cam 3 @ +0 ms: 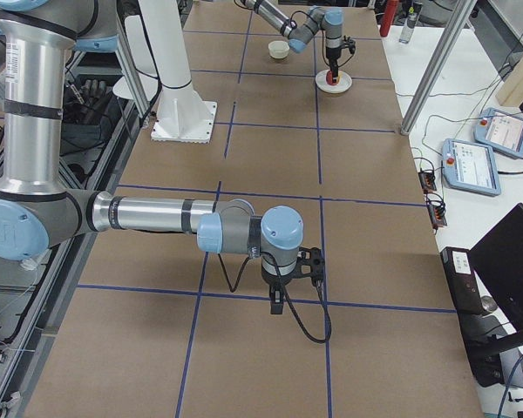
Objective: Move apple from plate to bowl
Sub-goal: 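Lower the left gripper and close it around the apple, then lift the apple with the left gripper and carry it toward the white bowl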
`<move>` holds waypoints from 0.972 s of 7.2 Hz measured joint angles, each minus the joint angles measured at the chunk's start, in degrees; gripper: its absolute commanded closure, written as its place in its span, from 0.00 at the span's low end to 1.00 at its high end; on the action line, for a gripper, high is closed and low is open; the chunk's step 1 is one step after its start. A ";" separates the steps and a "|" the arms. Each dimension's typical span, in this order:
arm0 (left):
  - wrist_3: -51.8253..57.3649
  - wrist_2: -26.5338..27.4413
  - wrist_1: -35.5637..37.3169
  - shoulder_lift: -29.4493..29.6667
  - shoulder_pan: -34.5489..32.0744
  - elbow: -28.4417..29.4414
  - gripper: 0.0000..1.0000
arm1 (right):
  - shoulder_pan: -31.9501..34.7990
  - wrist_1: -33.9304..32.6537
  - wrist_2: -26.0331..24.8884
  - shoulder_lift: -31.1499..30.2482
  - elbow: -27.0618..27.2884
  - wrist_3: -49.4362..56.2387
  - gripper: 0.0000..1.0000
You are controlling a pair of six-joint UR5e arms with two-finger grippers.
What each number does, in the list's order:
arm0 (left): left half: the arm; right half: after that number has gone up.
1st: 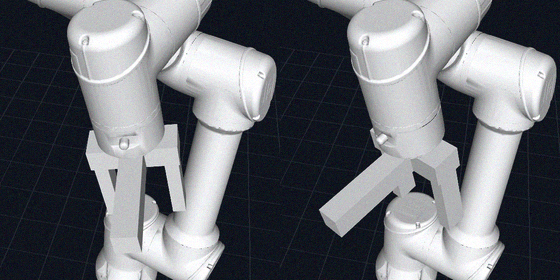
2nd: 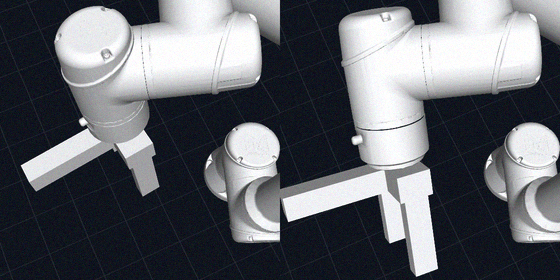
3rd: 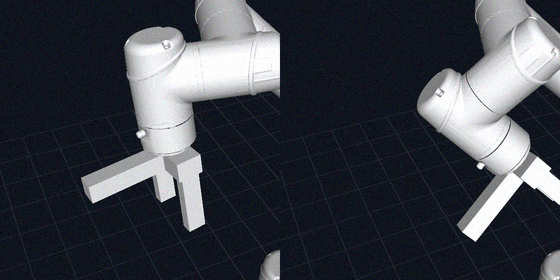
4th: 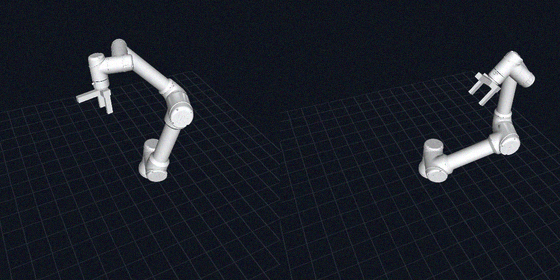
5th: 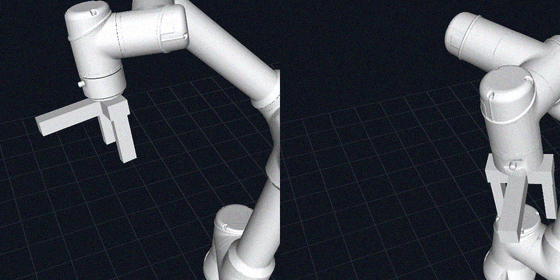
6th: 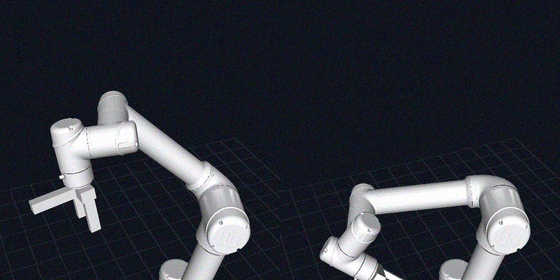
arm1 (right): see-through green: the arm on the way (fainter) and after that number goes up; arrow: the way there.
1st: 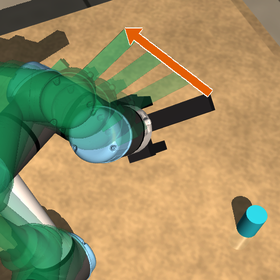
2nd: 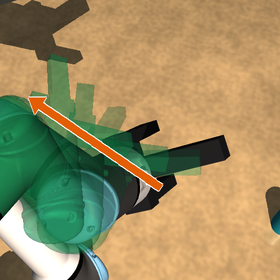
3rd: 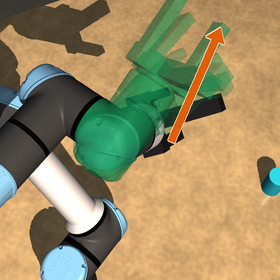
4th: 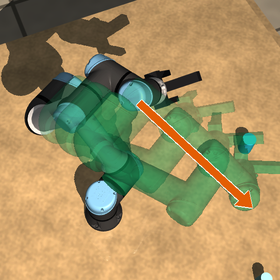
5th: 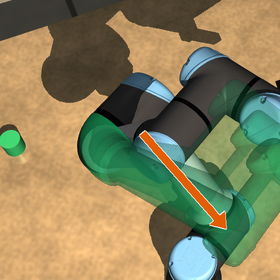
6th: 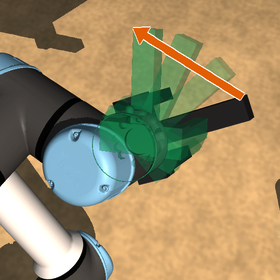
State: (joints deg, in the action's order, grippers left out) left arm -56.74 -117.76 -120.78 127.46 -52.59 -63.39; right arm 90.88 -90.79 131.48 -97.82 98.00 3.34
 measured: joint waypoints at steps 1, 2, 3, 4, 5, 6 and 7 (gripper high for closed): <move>-0.16 0.09 -0.09 0.02 0.00 0.03 0.59 | 0.00 0.00 0.00 0.00 0.00 0.00 0.00; -0.16 -0.03 0.12 -0.02 -0.15 -0.34 0.59 | 0.00 0.00 0.00 0.00 0.00 0.00 0.00; -0.04 -0.55 1.30 -0.23 -0.83 -1.71 0.59 | 0.00 0.00 0.00 0.00 0.00 0.00 0.00; 0.42 -2.01 4.34 -1.34 -2.24 -5.26 0.59 | 0.00 0.00 0.00 0.00 0.00 0.00 0.00; 1.76 -3.75 8.50 -3.86 -3.81 -11.05 0.59 | 0.00 0.00 0.00 0.00 0.00 0.00 0.00; 4.32 -4.65 12.33 -7.65 -5.04 -17.90 0.59 | 0.00 0.00 0.00 0.00 0.00 0.00 0.00; 7.48 -4.99 15.12 -12.81 -5.90 -24.96 0.59 | 0.00 0.00 0.00 0.00 0.00 0.00 0.00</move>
State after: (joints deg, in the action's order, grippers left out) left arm -49.25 -122.76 -105.66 114.64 -58.49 -88.35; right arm 90.88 -90.79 131.48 -97.82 98.00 3.34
